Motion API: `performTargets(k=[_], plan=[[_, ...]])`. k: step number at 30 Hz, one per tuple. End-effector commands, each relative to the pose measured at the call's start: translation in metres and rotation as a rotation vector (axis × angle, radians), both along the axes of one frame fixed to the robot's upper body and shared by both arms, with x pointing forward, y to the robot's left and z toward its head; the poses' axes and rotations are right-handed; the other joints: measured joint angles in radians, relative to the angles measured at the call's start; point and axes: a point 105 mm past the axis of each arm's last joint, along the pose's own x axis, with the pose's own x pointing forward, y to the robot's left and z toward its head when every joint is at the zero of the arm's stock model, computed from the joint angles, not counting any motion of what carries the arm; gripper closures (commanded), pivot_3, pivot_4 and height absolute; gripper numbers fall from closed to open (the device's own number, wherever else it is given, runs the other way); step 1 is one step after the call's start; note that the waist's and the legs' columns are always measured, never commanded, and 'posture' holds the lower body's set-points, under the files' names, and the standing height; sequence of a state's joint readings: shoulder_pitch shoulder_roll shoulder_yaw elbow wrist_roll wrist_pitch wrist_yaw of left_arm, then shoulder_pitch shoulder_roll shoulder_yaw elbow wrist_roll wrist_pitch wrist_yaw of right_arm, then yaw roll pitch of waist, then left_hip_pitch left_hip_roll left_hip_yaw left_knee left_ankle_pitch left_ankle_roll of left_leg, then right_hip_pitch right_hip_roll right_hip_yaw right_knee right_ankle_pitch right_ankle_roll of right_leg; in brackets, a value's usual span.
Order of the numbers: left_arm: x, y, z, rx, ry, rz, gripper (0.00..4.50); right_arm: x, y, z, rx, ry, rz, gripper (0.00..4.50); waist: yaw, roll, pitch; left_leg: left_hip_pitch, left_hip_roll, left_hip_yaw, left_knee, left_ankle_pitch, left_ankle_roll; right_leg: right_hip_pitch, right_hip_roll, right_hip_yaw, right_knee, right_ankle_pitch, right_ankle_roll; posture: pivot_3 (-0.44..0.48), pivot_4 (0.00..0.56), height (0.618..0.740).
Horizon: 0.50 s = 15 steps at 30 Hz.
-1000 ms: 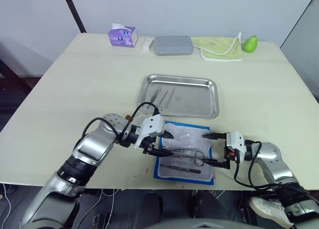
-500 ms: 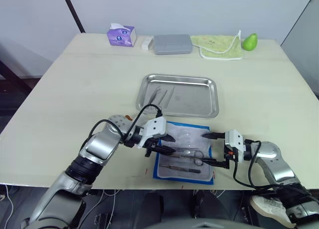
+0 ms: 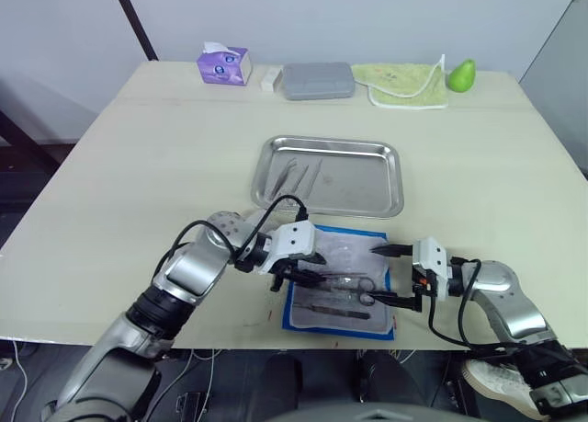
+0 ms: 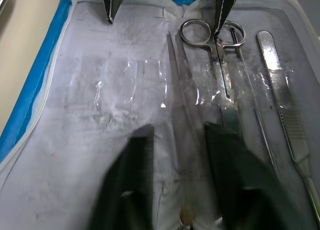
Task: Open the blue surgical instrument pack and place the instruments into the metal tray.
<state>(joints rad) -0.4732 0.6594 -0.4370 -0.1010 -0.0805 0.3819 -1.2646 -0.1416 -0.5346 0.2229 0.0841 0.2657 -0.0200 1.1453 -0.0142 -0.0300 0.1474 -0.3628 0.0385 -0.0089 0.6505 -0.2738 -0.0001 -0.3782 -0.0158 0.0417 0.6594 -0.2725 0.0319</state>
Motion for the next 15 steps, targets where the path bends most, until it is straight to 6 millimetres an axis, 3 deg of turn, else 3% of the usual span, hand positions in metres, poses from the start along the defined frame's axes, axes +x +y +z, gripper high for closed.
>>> performTargets(k=[1,15], plan=[[-0.001,-0.003,-0.003,0.054,-0.007,-0.011,4.46,-0.018,0.004,-0.035,-0.095,0.143,0.024,0.0,0.0,0.0,0.0,0.0,0.0,0.0,0.0,0.0,0.0,0.0,0.0,0.0,0.0,0.0,0.0,0.0,0.15,0.74],[0.005,-0.001,0.015,0.168,-0.035,-0.012,4.46,-0.018,0.005,-0.047,-0.17,0.161,0.021,0.0,-0.004,0.0,0.0,0.001,0.0,0.001,0.0,0.0,0.0,0.0,0.002,0.0,0.001,0.0,0.0,0.0,0.15,0.74]])
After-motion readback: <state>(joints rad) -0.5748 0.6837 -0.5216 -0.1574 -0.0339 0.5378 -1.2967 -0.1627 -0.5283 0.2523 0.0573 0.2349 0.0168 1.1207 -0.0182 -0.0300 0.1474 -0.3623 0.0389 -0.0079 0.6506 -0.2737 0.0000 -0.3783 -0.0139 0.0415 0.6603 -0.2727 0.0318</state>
